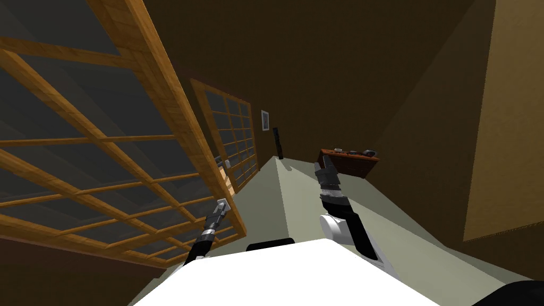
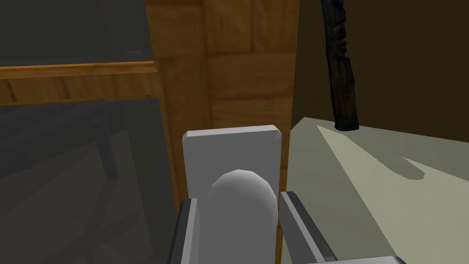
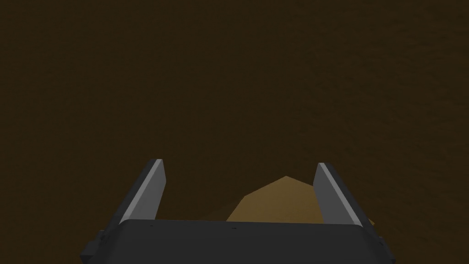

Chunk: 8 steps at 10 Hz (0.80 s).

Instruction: Pull the door open

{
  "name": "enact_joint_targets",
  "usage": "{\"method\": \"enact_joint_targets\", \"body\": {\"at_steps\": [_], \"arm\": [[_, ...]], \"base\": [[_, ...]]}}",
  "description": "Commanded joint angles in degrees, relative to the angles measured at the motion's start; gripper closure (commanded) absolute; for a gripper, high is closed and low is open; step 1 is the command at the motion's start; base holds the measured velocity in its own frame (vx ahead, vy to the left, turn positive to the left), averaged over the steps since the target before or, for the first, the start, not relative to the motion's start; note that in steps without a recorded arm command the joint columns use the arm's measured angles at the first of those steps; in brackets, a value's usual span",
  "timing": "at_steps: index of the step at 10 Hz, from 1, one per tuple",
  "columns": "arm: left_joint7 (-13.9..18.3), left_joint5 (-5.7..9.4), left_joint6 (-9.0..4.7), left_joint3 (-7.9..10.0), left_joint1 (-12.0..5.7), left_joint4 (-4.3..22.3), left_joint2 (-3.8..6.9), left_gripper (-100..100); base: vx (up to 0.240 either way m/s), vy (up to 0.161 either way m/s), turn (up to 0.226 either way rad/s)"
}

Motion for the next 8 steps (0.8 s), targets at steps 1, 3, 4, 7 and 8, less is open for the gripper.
{"method": "enact_joint_targets", "body": {"at_steps": [1,3,4,7,8], "arm": [[1.20,-0.47,-0.72,-0.96,0.29,0.05,0.70,100],[1.23,-0.55,-0.72,-1.09,0.21,-0.01,0.78,100],[2.54,-1.30,-1.85,-2.31,1.00,-0.01,1.58,100],[4.51,-2.43,-3.78,-4.09,2.07,-0.15,3.01,100],[5.34,-2.90,-4.60,-4.84,2.52,-0.20,3.62,100]], "base": [[-0.195,0.031,-0.059],[-0.158,0.011,-0.036],[-0.136,0.031,-0.063],[-0.176,0.053,-0.071],[-0.196,0.052,-0.068]]}}
